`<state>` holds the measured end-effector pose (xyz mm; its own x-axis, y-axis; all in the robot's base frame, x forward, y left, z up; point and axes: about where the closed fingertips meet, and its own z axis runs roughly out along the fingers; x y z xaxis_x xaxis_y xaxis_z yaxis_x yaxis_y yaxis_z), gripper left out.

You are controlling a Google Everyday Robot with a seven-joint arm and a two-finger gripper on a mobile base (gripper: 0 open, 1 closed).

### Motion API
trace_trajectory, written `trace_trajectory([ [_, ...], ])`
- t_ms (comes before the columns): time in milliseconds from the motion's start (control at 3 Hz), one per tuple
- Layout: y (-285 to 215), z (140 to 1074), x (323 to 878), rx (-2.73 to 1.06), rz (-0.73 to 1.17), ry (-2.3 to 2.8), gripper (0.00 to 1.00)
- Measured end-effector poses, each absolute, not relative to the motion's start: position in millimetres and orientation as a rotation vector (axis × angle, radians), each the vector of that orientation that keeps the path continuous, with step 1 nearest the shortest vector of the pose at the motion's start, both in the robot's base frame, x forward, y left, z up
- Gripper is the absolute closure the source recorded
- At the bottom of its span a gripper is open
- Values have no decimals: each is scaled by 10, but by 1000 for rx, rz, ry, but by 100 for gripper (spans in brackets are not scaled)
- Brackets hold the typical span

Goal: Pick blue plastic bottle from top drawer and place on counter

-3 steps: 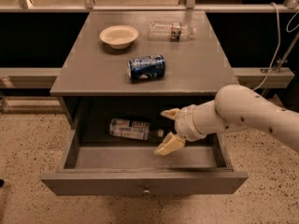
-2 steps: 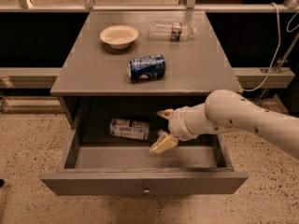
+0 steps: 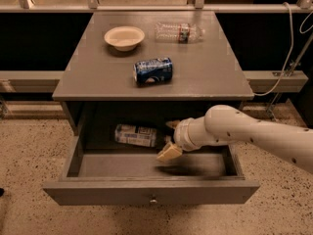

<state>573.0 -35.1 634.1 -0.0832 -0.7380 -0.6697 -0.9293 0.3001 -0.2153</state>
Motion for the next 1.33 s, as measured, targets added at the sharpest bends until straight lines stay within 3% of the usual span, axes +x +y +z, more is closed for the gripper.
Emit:
trace_trajectory([
  [333, -375, 6192, 5773, -1481, 350, 1903, 22],
  [1333, -234, 6202, 5710, -1464, 484, 1845, 87],
])
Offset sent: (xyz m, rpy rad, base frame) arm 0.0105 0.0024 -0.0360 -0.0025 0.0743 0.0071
